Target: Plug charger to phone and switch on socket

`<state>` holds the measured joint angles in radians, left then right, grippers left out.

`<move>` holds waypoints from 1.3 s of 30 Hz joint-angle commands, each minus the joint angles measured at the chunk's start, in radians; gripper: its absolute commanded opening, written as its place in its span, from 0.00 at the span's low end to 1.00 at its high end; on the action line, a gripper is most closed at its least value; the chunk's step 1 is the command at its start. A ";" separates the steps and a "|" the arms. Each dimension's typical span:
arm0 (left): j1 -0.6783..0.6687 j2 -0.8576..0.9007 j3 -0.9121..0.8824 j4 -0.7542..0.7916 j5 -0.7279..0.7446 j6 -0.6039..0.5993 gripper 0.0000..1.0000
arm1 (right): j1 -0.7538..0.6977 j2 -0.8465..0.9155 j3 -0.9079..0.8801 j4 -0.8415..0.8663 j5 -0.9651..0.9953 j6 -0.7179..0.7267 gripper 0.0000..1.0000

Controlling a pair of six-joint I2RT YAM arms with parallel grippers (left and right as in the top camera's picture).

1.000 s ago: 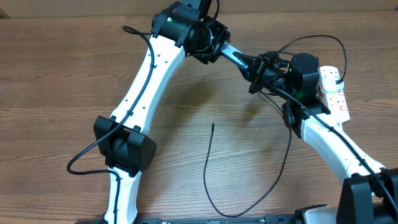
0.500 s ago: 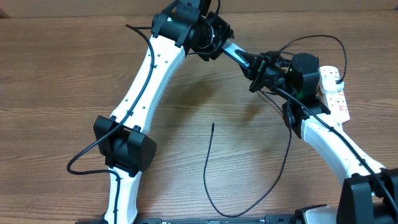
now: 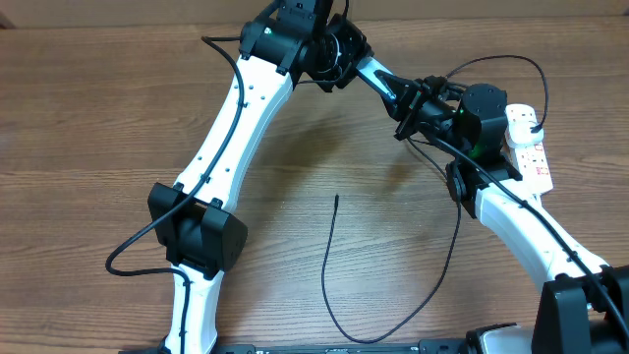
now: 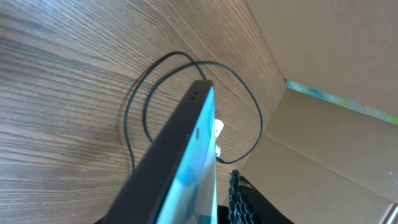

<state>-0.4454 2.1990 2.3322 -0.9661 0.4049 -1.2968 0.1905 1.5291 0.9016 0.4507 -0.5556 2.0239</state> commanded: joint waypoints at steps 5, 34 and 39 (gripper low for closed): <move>-0.002 -0.011 -0.002 0.037 0.034 0.037 0.37 | 0.003 -0.006 0.022 0.037 0.016 0.138 0.04; 0.033 -0.011 -0.002 0.162 0.123 0.027 0.37 | 0.003 -0.006 0.021 0.138 0.077 0.138 0.04; 0.033 -0.011 -0.002 0.163 0.125 0.026 0.37 | 0.004 -0.006 0.021 0.166 0.081 0.138 0.04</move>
<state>-0.4122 2.1990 2.3322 -0.8093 0.5129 -1.2819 0.1905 1.5299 0.9016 0.5919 -0.4892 2.0239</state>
